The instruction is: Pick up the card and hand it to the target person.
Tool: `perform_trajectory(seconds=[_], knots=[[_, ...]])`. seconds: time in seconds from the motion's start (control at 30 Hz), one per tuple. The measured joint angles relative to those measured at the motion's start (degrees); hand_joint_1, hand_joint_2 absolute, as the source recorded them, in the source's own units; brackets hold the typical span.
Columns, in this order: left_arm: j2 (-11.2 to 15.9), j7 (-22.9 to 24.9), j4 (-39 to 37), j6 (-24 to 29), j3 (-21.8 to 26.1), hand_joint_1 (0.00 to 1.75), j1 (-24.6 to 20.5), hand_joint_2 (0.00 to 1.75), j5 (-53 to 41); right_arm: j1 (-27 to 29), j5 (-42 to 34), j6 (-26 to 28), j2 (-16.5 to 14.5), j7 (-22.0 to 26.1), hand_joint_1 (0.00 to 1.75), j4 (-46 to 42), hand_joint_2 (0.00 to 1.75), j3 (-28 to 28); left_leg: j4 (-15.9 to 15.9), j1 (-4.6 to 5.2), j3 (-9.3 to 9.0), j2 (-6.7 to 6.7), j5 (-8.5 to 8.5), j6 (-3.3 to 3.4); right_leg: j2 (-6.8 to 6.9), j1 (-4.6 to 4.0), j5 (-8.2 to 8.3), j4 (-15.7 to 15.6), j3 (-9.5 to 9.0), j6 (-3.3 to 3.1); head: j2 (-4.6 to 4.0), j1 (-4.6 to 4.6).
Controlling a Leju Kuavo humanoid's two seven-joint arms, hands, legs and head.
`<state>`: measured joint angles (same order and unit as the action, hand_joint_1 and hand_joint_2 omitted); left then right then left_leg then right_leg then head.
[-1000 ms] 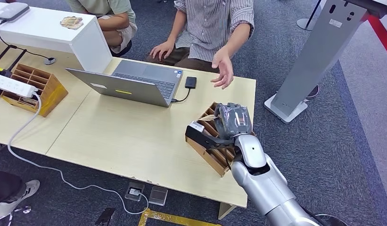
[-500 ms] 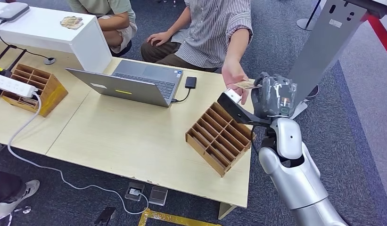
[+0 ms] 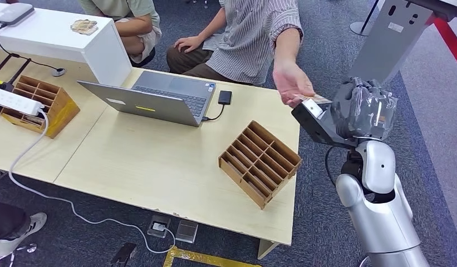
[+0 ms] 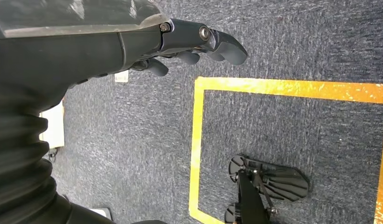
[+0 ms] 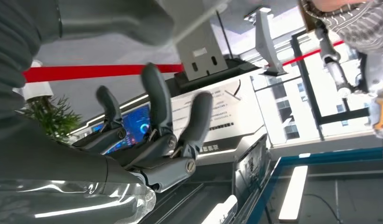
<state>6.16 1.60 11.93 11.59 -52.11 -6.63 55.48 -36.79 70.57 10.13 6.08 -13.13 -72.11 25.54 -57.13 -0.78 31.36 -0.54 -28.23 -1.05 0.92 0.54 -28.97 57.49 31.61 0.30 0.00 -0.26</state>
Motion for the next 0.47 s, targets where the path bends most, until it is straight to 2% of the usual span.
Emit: perform_trajectory(seconds=[0.27, 0.33, 0.47], knots=[[-0.3, 0.0, 0.0, 3.0, 0.0, 0.00, 0.0, 1.75, 0.7, 2.6, -6.4, -0.4, 0.0, 2.4, 0.00, -0.8, 1.75, -0.1, 0.0, 0.00, 0.01, 0.02, 0.00, 0.00, 0.02, 0.00, 0.00, 0.0, 0.01, 0.00, 0.00, 0.01], [-0.5, 0.0, 0.0, 3.1, 0.0, 0.00, 0.0, 1.75, 0.9, 3.7, -11.1, -1.8, 0.0, 3.4, 0.00, -1.9, 1.75, -0.3, 0.0, 0.00, 0.01, 0.02, 0.00, 0.00, 0.02, 0.00, 0.00, 0.0, 0.01, 0.00, 0.00, 0.01], [-0.5, -0.1, 0.0, 2.8, 0.0, 0.00, 0.0, 1.75, 1.3, 6.5, -28.0, -7.1, 0.2, 6.7, 0.00, -5.0, 1.75, -0.6, 0.0, 0.00, 0.00, 0.01, 0.00, 0.00, 0.01, 0.00, 0.00, 0.0, 0.01, 0.00, 0.00, -0.01]])
